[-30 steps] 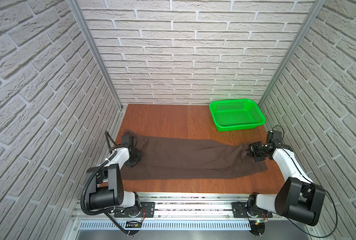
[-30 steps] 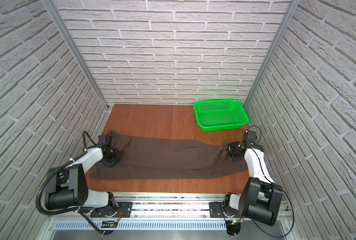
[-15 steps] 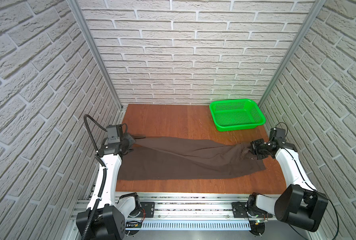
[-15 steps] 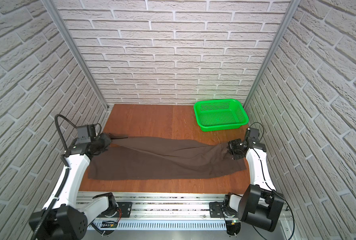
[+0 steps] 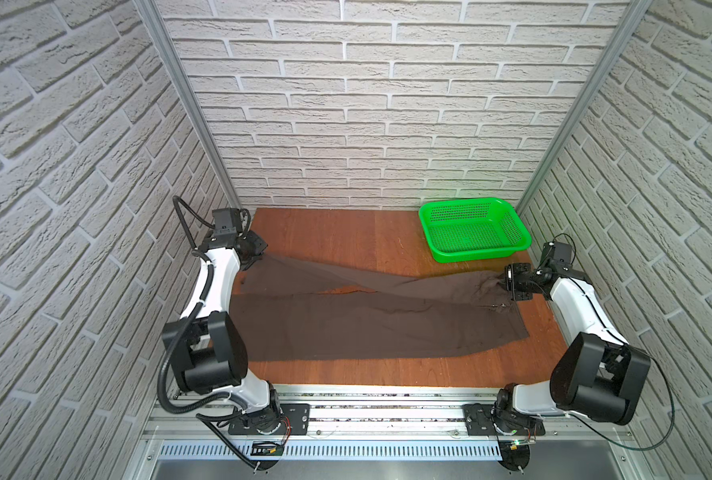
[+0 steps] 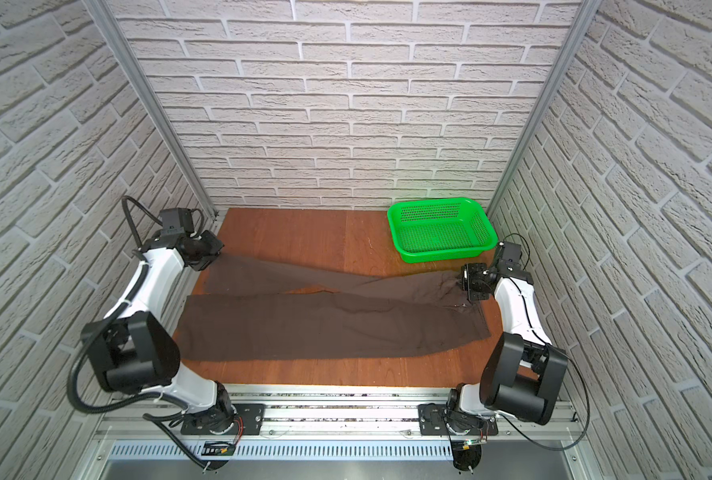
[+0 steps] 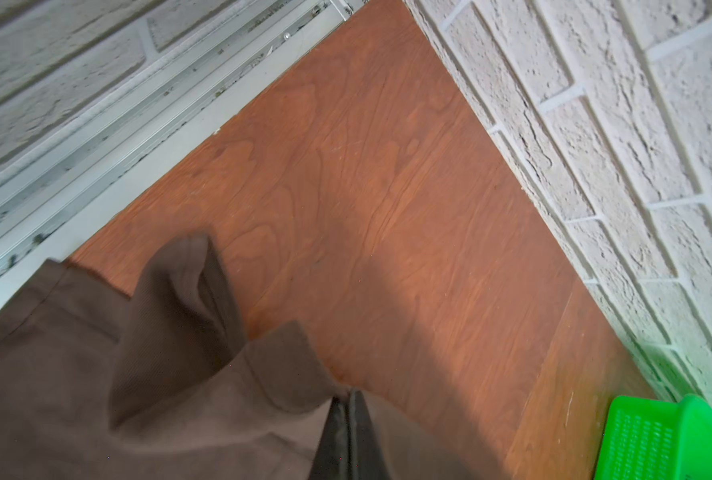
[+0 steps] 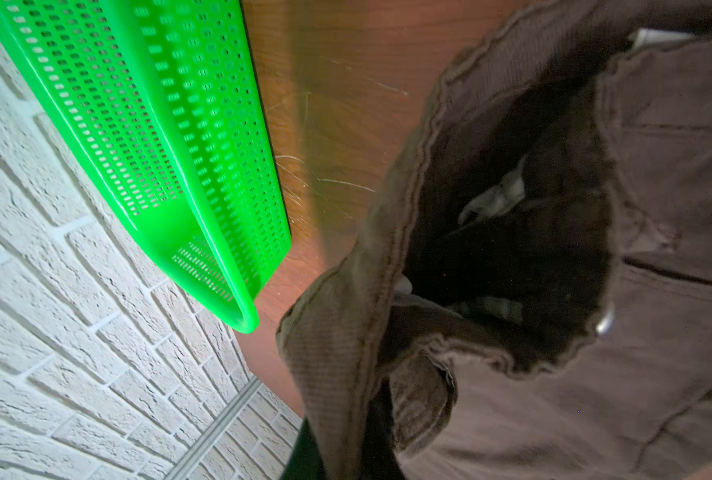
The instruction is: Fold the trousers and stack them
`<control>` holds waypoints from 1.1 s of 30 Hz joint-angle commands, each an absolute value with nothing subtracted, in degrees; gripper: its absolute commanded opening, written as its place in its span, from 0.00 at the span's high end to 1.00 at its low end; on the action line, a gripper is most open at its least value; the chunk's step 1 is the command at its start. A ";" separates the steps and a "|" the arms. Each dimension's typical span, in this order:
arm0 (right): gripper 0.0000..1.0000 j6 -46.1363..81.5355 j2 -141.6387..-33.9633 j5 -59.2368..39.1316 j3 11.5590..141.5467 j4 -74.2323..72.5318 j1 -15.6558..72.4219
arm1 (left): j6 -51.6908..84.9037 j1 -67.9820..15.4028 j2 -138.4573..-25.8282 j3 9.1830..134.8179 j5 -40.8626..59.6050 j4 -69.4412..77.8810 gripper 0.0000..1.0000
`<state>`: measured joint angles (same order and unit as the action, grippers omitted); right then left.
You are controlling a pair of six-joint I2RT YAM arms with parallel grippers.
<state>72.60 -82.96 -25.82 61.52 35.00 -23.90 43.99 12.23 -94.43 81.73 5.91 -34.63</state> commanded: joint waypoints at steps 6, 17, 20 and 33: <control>0.93 77.01 -88.32 -17.24 66.21 26.61 -23.79 | 43.68 10.18 -110.54 96.77 4.96 -33.86 1.00; 0.89 78.15 -99.23 -14.56 71.44 23.53 -22.15 | 41.29 7.69 -128.60 118.57 4.47 -41.10 1.00; 0.88 76.34 -100.91 -12.70 74.15 25.42 -21.88 | 40.78 7.39 -132.32 123.76 4.25 -42.78 1.00; 0.46 66.93 -102.92 -9.18 83.78 34.52 -19.32 | 37.75 7.10 -133.87 131.90 3.60 -47.43 0.40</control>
<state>70.85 -104.22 -11.05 81.69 30.61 -20.01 39.35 6.74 -137.60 131.20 5.04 -46.59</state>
